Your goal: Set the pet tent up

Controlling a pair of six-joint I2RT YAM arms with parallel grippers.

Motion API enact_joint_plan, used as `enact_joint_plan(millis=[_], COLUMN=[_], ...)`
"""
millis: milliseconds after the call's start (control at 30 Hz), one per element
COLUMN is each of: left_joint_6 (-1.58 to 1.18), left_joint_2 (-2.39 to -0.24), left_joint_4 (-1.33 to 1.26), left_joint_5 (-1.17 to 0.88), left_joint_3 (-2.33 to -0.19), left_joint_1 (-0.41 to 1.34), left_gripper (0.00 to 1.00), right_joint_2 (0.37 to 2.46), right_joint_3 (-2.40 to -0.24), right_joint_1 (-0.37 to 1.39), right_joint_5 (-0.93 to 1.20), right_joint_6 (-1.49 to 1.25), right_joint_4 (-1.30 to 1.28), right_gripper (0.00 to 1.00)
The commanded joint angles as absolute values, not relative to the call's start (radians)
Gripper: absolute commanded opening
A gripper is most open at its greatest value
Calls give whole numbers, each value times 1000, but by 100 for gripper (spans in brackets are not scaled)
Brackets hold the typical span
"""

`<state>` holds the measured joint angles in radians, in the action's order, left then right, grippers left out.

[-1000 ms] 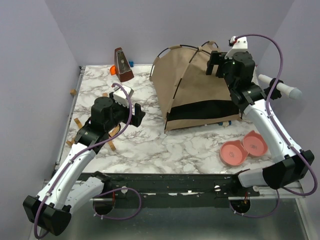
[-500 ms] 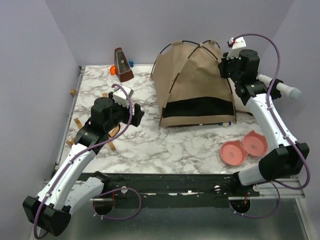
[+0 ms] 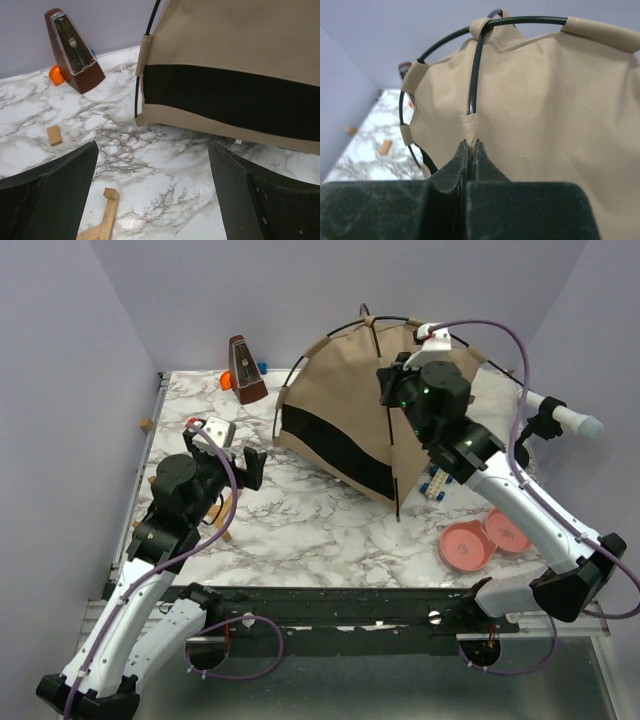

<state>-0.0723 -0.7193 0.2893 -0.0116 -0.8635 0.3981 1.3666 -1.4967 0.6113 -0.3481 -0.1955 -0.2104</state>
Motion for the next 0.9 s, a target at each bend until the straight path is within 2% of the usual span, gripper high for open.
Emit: enact_joint_plan(millis=[0,100,167,200,267,333,400,433,467,567,700,733,867], left_joint_6=[-72,-74,-81,-88,-99,-115,-143,-165,-189,-291,-414,-456,-535], left_joint_2=[-648,-642,-642,-646,-659,-674,-689,-698,-708,-749,-817,-886,-1034], left_joint_4=[232,227,210,200,186,171,150,137,124,77,34,-29,-47], left_joint_5=[87,38,-39,-85,-161,-228,-285,-310,-329,-375,-305,-118,22], left_joint_3=[-823,-824,-818,-816,-813,-811,-804,-801,-799,-797,-790,-783,-840], left_joint_1=[379,377,376,377,377,377,378,378,381,402,495,645,744], left_gripper=[99,99,99,99,99,99,99,99,99,99,99,99,98], right_joint_2=[1434,1513,1558,1584,1637,1674,1665,1649,1628,1562,1464,1372,1292], right_joint_3=[-1447,-1423,-1436,-1454,-1510,-1552,-1538,-1516,-1504,-1488,-1448,-1377,-1313], right_joint_1=[783,867,884,885,887,890,890,890,890,890,883,818,695], right_joint_5=[-832,-969,-915,-866,-751,-689,-650,-628,-604,-621,-788,-819,-778], right_joint_6=[-259,-274,-361,-392,-443,-453,-442,-418,-395,-346,-287,-293,-360], right_joint_4=[119,301,305,285,207,132,104,102,92,7,-75,-86,-154], right_gripper=[0,0,1,4,22,60,86,95,100,100,100,100,100])
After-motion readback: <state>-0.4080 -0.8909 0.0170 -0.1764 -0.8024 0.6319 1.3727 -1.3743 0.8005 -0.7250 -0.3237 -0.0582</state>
